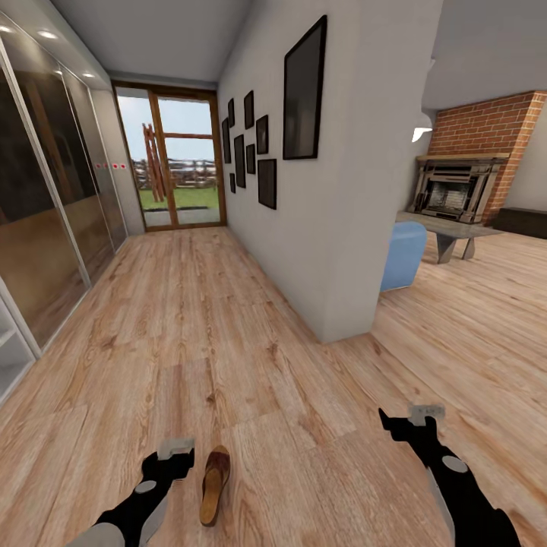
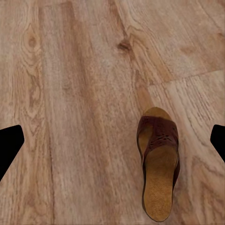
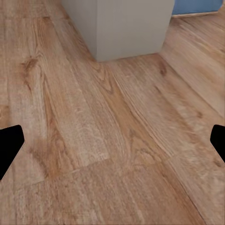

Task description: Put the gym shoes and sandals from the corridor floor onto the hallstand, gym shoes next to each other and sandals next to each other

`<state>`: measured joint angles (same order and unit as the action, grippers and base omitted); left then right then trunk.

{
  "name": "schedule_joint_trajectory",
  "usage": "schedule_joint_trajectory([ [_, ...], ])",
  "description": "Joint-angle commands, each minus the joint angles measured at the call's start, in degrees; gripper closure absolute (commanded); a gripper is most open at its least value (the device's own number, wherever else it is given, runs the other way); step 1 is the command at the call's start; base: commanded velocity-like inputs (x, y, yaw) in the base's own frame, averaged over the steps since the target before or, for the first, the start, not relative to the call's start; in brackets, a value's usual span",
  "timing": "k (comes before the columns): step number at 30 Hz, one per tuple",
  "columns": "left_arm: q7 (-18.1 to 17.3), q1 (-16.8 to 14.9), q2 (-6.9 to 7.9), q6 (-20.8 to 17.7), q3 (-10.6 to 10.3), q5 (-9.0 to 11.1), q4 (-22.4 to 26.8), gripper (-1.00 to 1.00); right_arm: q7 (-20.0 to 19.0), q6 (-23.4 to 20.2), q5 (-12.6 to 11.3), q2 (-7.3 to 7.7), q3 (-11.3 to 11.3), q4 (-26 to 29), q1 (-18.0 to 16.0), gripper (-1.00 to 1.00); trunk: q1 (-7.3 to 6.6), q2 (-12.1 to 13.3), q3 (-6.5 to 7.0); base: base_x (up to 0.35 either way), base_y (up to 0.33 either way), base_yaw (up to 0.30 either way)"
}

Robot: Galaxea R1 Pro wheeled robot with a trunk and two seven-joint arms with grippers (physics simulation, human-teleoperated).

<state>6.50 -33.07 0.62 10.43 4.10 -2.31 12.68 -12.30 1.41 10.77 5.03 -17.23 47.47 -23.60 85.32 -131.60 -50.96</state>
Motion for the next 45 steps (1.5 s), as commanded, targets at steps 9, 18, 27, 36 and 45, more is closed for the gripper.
schedule_joint_trajectory([
  [9,0.13,-0.62,-0.04,-0.57,0.43,-0.68,-0.04,-1.0,-6.53,-1.25,0.83,0.62,-0.55,3.75,-0.04,-1.0,-0.01,-0.02,-0.06,0.0,0.0,0.0],
  [18,-0.34,-0.42,-0.15,-0.58,0.47,-0.6,-0.56,-1.0,-9.11,-1.46,0.99,0.84,-0.68,4.27,-0.04,-1.0,1.75,-3.23,-1.74,0.0,0.0,0.0],
  [27,-0.43,-0.37,-0.18,-0.52,0.47,-0.55,-0.9,-1.0,-9.22,-1.49,1.0,0.85,-0.7,4.29,-0.04,-1.0,3.72,-6.84,-4.1,0.0,0.0,0.0],
  [36,-0.46,-0.41,-0.65,-0.46,0.47,-0.53,-1.0,-1.0,-9.23,-1.49,1.0,0.85,-0.7,4.29,-0.04,-1.0,5.7,-10.45,-6.54,0.0,0.0,0.0],
  [45,-0.52,-0.42,-0.7,-0.49,0.47,-0.6,-0.99,-1.0,-9.2,-1.49,0.96,0.85,-0.71,4.43,-0.04,-1.0,6.51,-11.72,-9.24,0.0,0.0,0.0],
])
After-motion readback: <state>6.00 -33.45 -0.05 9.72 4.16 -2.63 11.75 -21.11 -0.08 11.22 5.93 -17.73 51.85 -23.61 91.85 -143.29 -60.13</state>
